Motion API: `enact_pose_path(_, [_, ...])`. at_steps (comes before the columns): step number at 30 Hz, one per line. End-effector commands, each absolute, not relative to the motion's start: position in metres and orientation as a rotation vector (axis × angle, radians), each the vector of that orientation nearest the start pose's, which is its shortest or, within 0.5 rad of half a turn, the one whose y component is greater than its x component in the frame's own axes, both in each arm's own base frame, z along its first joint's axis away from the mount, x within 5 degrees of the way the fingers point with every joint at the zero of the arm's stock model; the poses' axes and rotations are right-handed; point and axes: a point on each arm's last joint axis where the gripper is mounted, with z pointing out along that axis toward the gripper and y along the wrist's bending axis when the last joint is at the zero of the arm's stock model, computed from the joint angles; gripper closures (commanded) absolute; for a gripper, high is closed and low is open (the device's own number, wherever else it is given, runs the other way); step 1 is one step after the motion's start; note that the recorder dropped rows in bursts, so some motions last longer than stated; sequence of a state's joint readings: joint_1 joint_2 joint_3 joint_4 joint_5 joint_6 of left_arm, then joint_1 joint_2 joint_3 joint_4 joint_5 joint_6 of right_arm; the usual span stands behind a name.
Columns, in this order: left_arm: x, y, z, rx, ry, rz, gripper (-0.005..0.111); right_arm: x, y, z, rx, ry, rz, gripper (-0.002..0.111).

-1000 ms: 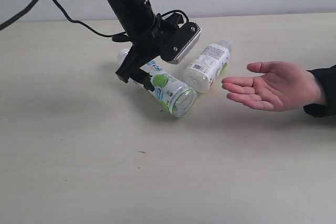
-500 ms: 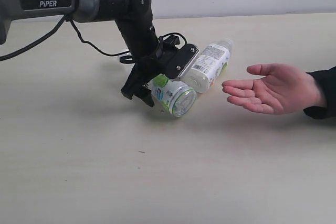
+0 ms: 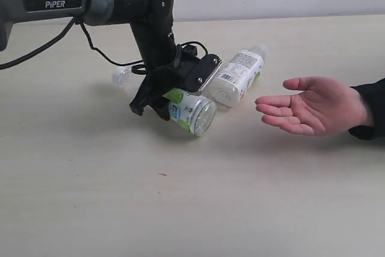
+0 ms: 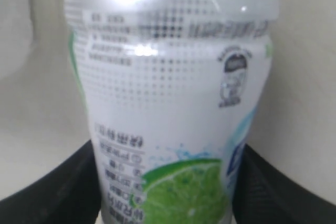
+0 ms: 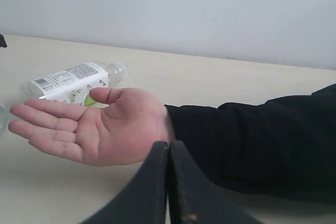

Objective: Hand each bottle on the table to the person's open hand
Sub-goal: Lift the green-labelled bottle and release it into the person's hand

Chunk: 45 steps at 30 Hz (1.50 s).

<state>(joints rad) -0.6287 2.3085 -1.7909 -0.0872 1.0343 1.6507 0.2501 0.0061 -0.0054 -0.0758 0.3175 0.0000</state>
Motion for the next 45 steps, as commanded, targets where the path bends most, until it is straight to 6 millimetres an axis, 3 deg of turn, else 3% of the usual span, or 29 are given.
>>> enact_pose_path(1, [0.369,-0.267,0.152,-2.854,-1.421,-0.039,0.088,0.053,0.011,0.185,-0.268,1.773,0.102,0.108])
enact_pose_path(6, [0.359,-0.265,0.193,-2.807,-1.611,-0.058,0.107,0.053,0.011,0.185,-0.268,1.773,0.102,0.108])
enact_pose_path(13, [0.331,-0.284,0.245,-2.622,-2.11,-0.034,0.107,0.053,0.011,0.185,-0.268,1.773,0.102,0.108])
enact_pose_path(17, [0.308,-0.308,0.263,-2.352,-2.53,0.133,0.107,0.053,0.011,0.185,-0.268,1.773,0.102,0.108])
enact_pose_path(20, [0.294,-0.33,0.27,-1.956,-2.878,0.411,0.107,0.053,0.011,0.185,-0.268,1.773,0.102,0.108])
enact_pose_path(22, [0.285,-0.343,0.276,-1.668,-2.988,0.664,0.107,0.053,0.011,0.185,-0.268,1.773,0.102,0.108])
enact_pose_path(25, [0.277,-0.361,0.287,-1.227,-3.023,1.081,0.107,0.053,0.011,0.185,-0.268,1.773,0.102,0.108])
enact_pose_path(28, [0.277,-0.374,0.296,-0.803,-2.987,1.393,0.107,0.053,0.011,0.185,-0.268,1.773,0.102,0.108])
enact_pose_path(31, [0.281,-0.383,0.295,-0.498,-2.919,1.555,0.107,0.053,0.011,0.185,-0.268,1.773,0.102,0.108])
enact_pose_path(34, [0.284,-0.392,0.283,-0.299,-2.836,1.612,0.107,0.053,0.011,0.185,-0.268,1.773,0.102,0.108])
enact_pose_path(45, [0.301,-0.418,0.211,0.044,-2.784,1.577,0.107,0.053,0.011,0.185,-0.268,1.773,0.102,0.108])
